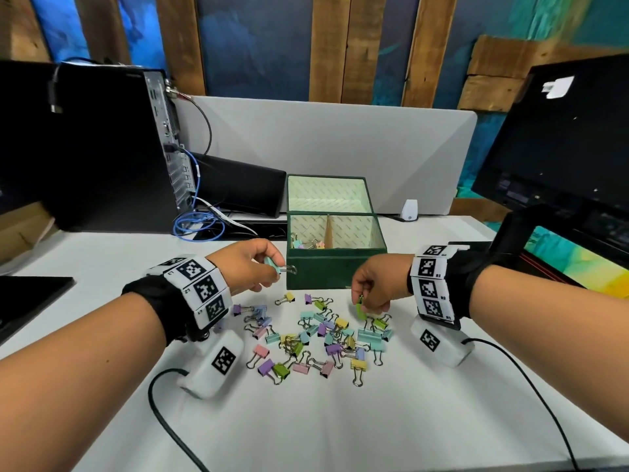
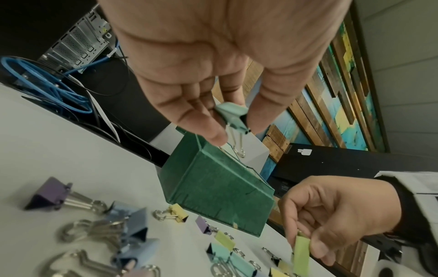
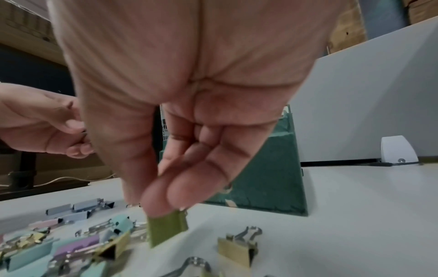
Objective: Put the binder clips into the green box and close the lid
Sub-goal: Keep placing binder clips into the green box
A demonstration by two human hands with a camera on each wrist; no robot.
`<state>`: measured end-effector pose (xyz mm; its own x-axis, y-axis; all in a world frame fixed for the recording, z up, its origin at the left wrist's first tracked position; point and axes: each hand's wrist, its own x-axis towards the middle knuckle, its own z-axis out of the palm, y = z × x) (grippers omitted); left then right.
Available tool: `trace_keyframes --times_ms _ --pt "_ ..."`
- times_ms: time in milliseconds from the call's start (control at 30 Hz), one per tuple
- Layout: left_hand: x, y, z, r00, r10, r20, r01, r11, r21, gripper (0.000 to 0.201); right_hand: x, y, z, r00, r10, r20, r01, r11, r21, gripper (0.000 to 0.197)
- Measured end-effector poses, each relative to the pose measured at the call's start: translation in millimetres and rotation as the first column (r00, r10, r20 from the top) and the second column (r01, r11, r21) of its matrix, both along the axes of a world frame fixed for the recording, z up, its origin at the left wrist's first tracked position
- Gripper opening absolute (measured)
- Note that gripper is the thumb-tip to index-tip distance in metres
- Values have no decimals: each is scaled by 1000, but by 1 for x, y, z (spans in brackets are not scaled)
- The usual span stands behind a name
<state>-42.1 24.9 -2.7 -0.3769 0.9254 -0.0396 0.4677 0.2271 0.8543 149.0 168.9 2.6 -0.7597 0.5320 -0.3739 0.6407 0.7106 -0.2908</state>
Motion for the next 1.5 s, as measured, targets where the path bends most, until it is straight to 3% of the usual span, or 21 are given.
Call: trace_keyframes --times_ms 100,167,300,333,400,467,567,667,767,867,1033,1267,1367,1500 --pt "1 1 2 999 3 -39 -3 1000 4 19 0 0 9 995 -49 -90 47 999 -17 14" --pt "1 2 4 998 7 -55 -6 1000 10 18 -6 2 19 969 -105 -225 100 994 -32 12" --pt "2 5 8 998 12 -64 -11 1000 18 17 -31 7 40 781 -301 -547 204 951 -233 16" --pt "2 6 8 997 10 -71 -9 1000 21 17 -38 10 42 729 -344 -592 231 938 -260 16" --pt "3 6 10 996 6 -92 -4 1000 31 17 -49 16 41 701 -365 -613 305 930 -206 17" --pt "2 8 11 992 6 -124 -2 999 36 15 -50 19 40 750 -334 -571 316 939 -135 22" --pt "0 14 13 984 5 -178 1 999 32 16 -33 8 39 860 -173 -480 197 980 0 14" --pt "-3 26 16 970 3 -242 0 1000 14 16 -9 -5 29 985 17 -172 2 994 107 15" --pt "-3 42 21 949 20 -315 -18 1000 9 16 8 -15 11 969 168 182 -174 985 18 25" --pt "-1 58 24 922 36 -384 -28 999 28 18 18 -21 -1 912 270 310 -301 952 56 39" --pt "3 83 27 868 31 -495 -45 999 -17 22 21 -23 -14 897 317 308 -379 911 166 47" --pt "-1 94 17 794 71 -604 -158 983 -91 69 32 -12 -18 949 254 186 -283 947 150 27" --pt "-4 87 11 862 158 -482 -229 969 -91 86 33 -11 -17 977 178 120 -191 975 112 22" --pt "-8 85 1 955 219 -201 -247 961 -122 81 23 -5 9 989 17 -150 -25 998 -52 20"
